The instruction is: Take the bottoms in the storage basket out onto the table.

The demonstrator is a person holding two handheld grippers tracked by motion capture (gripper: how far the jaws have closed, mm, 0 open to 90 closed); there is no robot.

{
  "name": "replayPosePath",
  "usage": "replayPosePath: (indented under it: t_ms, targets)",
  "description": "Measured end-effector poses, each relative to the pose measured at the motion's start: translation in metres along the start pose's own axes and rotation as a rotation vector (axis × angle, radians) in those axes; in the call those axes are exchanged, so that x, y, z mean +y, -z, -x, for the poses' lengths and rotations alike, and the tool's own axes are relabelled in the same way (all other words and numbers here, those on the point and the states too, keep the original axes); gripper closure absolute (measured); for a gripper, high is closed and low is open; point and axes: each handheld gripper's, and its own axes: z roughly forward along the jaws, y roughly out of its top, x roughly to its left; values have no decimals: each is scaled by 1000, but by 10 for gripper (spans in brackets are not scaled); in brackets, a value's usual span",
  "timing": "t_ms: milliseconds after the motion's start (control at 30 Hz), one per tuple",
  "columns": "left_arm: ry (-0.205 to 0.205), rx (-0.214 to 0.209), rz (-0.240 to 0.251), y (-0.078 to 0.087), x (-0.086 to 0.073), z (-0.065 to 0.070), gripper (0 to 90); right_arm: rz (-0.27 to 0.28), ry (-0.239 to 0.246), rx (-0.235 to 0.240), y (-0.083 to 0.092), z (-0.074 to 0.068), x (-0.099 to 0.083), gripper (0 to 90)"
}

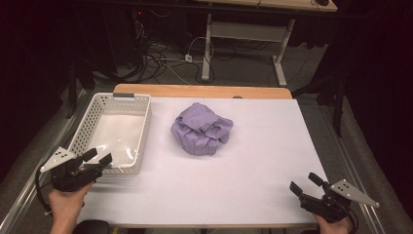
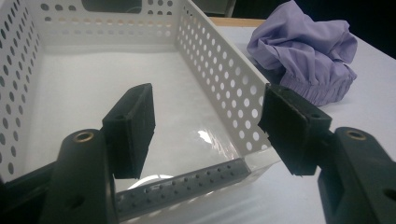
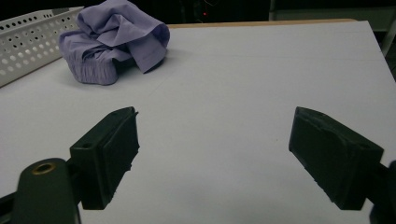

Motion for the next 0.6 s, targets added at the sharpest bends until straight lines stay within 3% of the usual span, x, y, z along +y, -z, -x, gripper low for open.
replayPosePath:
  t_ms: [600]
  targets:
    - [20,-3,9,1,-10,0,345,1,6,2,0,0,0,167]
